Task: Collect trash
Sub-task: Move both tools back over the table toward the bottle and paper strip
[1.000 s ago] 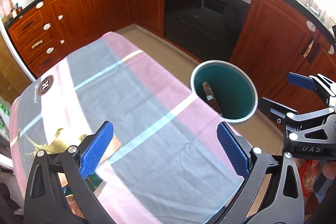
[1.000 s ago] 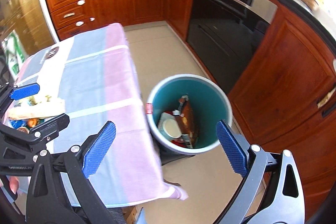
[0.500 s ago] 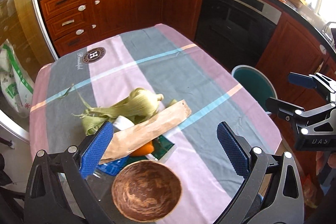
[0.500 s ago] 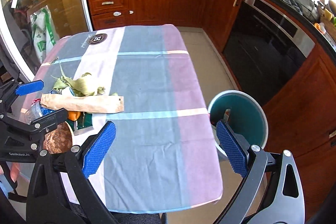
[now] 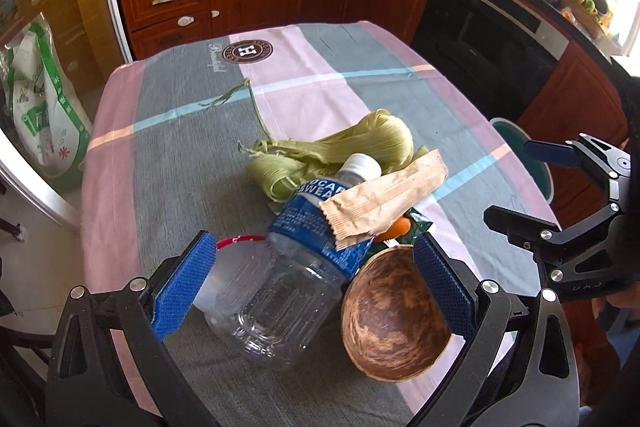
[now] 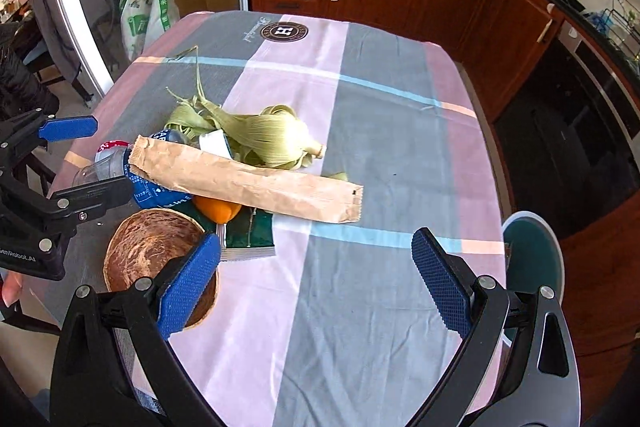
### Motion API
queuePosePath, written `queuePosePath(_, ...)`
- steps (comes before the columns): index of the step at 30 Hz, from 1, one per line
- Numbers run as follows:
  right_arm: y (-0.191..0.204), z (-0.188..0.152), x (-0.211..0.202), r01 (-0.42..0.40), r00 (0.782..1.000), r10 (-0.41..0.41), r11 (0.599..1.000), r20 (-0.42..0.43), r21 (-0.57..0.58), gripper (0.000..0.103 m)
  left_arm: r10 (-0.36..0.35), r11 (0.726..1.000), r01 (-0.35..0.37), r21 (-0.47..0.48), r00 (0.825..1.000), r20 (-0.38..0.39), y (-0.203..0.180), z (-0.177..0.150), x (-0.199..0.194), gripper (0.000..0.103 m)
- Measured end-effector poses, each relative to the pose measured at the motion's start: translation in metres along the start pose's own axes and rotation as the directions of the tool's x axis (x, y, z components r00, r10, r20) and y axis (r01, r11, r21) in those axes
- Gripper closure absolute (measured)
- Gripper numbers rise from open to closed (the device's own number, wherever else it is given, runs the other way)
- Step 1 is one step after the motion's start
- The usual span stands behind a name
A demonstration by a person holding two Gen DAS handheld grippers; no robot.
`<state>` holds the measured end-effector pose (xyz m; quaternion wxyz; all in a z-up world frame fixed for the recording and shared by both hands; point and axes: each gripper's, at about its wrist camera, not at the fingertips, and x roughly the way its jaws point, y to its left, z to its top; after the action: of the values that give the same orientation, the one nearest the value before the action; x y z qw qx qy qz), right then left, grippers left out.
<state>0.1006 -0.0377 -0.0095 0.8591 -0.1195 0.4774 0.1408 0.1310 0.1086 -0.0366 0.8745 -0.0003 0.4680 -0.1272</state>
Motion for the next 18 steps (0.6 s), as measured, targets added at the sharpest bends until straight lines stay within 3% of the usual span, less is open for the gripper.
queuePosePath(3, 0.010, 0.006, 0.018, -0.047, 0.998, 0.046, 0.999, -0.045, -0.018, 0.011, -0.002, 1.000, 0.002, 0.002, 1.000, -0.023, 0.008, -0.007, 0.005, 0.004)
queuePosePath(7, 0.028, 0.016, 0.032, -0.082, 0.995, 0.077, 0.993, -0.062, -0.082, 0.023, -0.010, 1.000, 0.010, 0.010, 0.999, -0.044, 0.016, -0.013, 0.008, 0.004)
queuePosePath(14, 0.056, 0.030, 0.055, -0.176, 0.981, 0.157, 0.966, -0.114, -0.189, 0.027, -0.015, 1.000, 0.017, 0.019, 0.997, -0.080, 0.024, -0.019, 0.016, 0.004)
queuePosePath(17, 0.062, 0.032, 0.061, -0.185, 0.980, 0.163, 0.956, -0.113, -0.226, 0.039, -0.037, 0.999, 0.037, 0.001, 0.996, -0.087, 0.028, -0.020, 0.019, 0.004)
queuePosePath(18, 0.061, 0.032, 0.062, -0.184, 0.980, 0.163, 0.957, -0.111, -0.224, 0.048, -0.045, 0.999, 0.045, -0.005, 0.995, -0.091, 0.030, -0.020, 0.020, 0.004)
